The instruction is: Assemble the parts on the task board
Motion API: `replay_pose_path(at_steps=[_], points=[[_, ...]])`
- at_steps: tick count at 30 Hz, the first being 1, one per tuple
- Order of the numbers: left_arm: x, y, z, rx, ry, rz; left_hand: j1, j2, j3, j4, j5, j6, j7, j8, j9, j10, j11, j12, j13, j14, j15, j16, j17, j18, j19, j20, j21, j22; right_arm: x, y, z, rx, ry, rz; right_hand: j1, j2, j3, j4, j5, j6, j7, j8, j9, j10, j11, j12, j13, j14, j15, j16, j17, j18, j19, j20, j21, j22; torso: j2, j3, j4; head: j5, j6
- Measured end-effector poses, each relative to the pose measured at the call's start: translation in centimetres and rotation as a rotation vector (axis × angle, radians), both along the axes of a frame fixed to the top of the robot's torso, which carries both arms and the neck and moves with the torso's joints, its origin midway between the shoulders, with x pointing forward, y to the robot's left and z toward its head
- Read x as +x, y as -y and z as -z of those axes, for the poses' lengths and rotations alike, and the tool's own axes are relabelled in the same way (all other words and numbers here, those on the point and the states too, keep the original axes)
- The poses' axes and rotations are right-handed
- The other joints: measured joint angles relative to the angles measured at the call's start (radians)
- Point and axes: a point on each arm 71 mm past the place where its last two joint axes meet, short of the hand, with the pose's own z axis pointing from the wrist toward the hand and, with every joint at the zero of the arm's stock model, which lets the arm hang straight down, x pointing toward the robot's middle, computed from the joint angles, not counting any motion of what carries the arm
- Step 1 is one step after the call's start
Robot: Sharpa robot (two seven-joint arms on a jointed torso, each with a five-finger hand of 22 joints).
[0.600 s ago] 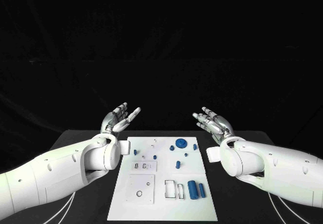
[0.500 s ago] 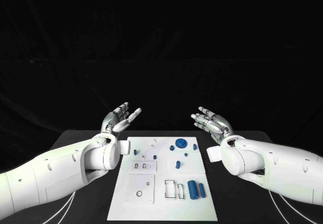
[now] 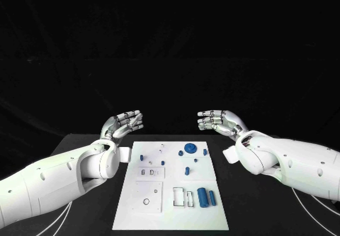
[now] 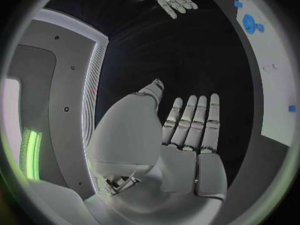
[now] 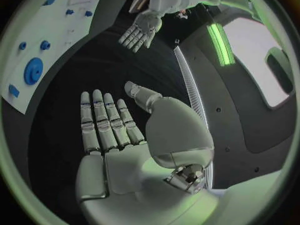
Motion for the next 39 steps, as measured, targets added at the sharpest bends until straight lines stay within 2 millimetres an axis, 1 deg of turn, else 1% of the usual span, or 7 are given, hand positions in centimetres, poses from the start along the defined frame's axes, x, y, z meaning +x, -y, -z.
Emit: replay_pose_path(at_steps=[8,14,21,24,29,31,39], points=[[-0.9,0.2,-0.7,0.0,0.017,0.062,0.035,-0.018,0.048,-0.04,0.0,0.122,0.034,0.04,0.019,0.15,-0.047,0.01,-0.01,0.146,-0.045,0.055,0.031,0.01,0.11,-0.016,0.047,0.011,0.3,-0.6,-0.9,-0.212,0.114,-0.074,0.013,-0.027,0.021,-0.016,0.016,0.138,0.026,0.026,0.018,0.167,-0.034,-0.015,0.002,0.163,-0.044,0.037,0.02,0.006,0.119,-0.032,0.127,0.066,0.021,-0.003,0.0085,-0.007,0.0],[-2.2,0.8,-1.6,0.003,0.03,0.121,0.029,-0.039,0.095,-0.047,0.0,0.161,0.025,0.05,0.027,0.212,-0.067,-0.013,-0.018,0.23,-0.073,0.096,0.063,0.01,0.178,-0.049,0.085,0.021,0.9,-1.1,-1.8,-0.384,0.175,-0.113,0.01,-0.042,0.008,-0.029,0.059,0.201,0.041,0.039,0.029,0.261,-0.061,-0.031,0.007,0.286,-0.082,0.076,0.051,0.021,0.179,-0.067,0.247,0.136,0.041,-0.0059,0.0178,-0.012,0.002],[-3.5,1.4,-3.0,-0.005,0.046,0.174,0.022,-0.045,0.1,-0.05,0.0,0.161,0.025,0.05,0.027,0.213,-0.068,-0.022,-0.019,0.232,-0.075,0.098,0.069,0.009,0.181,-0.051,0.087,0.021,1.3,-2.0,-2.4,-0.585,0.233,-0.149,-0.003,-0.077,-0.018,-0.019,0.084,0.233,0.019,0.044,0.043,0.336,-0.096,-0.042,0.018,0.463,-0.133,0.187,0.143,0.021,0.262,-0.115,0.399,0.229,0.071,-0.0108,0.0268,-0.018,0.004],[-4.0,1.6,-3.5,-0.009,0.052,0.191,0.019,-0.048,0.101,-0.05,0.0,0.161,0.025,0.05,0.027,0.213,-0.068,-0.029,-0.019,0.232,-0.075,0.098,0.07,0.01,0.181,-0.052,0.087,0.021,1.4,-2.8,-2.7,-0.673,0.262,-0.164,-0.029,-0.113,-0.043,0.004,0.152,0.243,0.0,0.047,0.063,0.378,-0.121,-0.048,0.048,0.639,-0.174,0.387,0.298,0.021,0.358,-0.158,0.562,0.33,0.086,-0.0128,0.0307,-0.021,0.003],[-4.3,1.9,-3.9,-0.011,0.054,0.208,0.012,-0.056,0.105,-0.05,0.0,0.159,0.027,0.05,0.027,0.213,-0.068,-0.039,-0.019,0.232,-0.075,0.098,0.074,0.009,0.184,-0.055,0.09,0.021,1.5,-3.9,-2.8,-0.79,0.303,-0.184,-0.026,-0.127,-0.044,0.03,0.152,0.227,-0.001,0.061,0.081,0.348,-0.123,-0.025,0.076,0.646,-0.177,0.594,0.475,0.021,0.448,-0.163,0.725,0.519,0.109,-0.0165,0.0355,-0.028,0.002],[-4.4,2.0,-4.0,-0.011,0.053,0.212,0.011,-0.056,0.105,-0.05,0.0,0.157,0.029,0.05,0.027,0.209,-0.065,-0.039,-0.019,0.232,-0.075,0.098,0.074,0.009,0.184,-0.055,0.091,0.021,1.6,-4.4,-2.8,-0.832,0.317,-0.189,-0.024,-0.134,-0.037,0.042,0.146,0.218,0.002,0.074,0.093,0.325,-0.118,-0.013,0.09,0.65,-0.174,0.722,0.598,0.005,0.48,-0.158,0.797,0.614,0.118,-0.0178,0.038,-0.033,0.002],[-4.5,2.3,-4.1,-0.013,0.05,0.224,0.011,-0.056,0.108,-0.053,0.0,0.157,0.029,0.046,0.027,0.209,-0.065,-0.047,-0.019,0.232,-0.074,0.098,0.075,0.009,0.184,-0.055,0.091,0.021,1.8,-5.5,-2.7,-0.946,0.36,-0.199,-0.019,-0.15,-0.027,0.064,0.141,0.197,0.011,0.078,0.11,0.265,-0.104,-0.003,0.099,0.651,-0.164,0.961,0.842,-0.01,0.549,-0.145,0.917,0.783,0.145,-0.0234,0.0495,-0.056,0.006]])
